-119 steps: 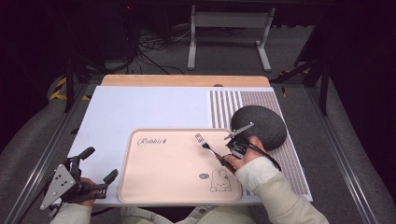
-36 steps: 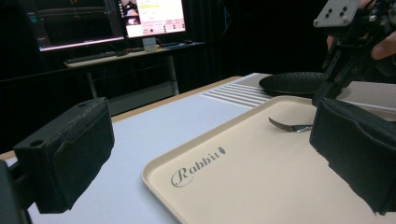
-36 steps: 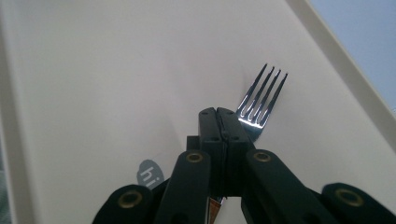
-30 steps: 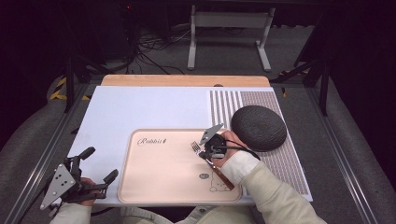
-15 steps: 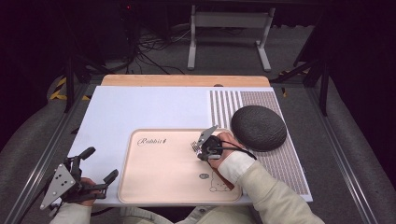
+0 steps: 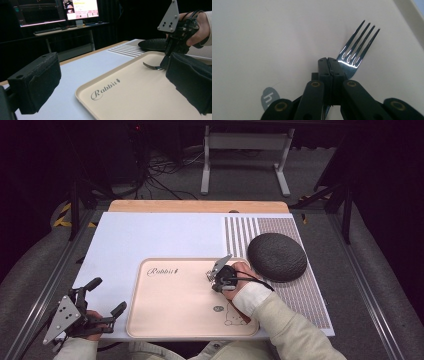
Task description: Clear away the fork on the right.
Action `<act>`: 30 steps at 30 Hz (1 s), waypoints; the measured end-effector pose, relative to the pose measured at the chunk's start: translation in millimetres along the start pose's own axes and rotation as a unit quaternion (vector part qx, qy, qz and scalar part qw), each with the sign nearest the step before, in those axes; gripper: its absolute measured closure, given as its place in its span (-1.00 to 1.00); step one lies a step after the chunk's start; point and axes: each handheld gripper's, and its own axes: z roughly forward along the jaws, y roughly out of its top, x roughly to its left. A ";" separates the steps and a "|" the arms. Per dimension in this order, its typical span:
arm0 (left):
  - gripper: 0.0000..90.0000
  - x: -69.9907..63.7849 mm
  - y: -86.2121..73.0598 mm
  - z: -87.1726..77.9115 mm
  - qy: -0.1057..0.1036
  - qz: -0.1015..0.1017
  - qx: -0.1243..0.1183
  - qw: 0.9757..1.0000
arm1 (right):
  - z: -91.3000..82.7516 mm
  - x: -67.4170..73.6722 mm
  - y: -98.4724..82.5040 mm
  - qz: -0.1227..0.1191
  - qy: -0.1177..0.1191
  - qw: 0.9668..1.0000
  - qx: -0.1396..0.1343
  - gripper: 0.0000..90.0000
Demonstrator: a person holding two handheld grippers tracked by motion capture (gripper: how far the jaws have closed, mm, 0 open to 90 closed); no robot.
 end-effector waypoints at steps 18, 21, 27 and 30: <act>-0.99 -0.3 -0.1 0.2 -0.001 -0.002 0.001 1.000 | -4.8 -16.1 -12.2 0.043 -0.033 0.999 0.006 1.00; -0.99 -0.2 0.0 0.1 -0.001 -0.001 0.000 1.000 | -5.9 -18.0 -14.3 0.049 -0.036 0.998 0.006 1.00; -0.99 0.0 0.1 0.0 0.000 0.000 0.000 1.000 | -8.7 -22.5 -18.9 0.064 -0.045 0.997 0.010 1.00; -0.99 -0.2 -0.1 0.1 0.000 -0.002 0.002 1.000 | -10.4 -25.7 -22.3 0.074 -0.049 0.996 0.010 1.00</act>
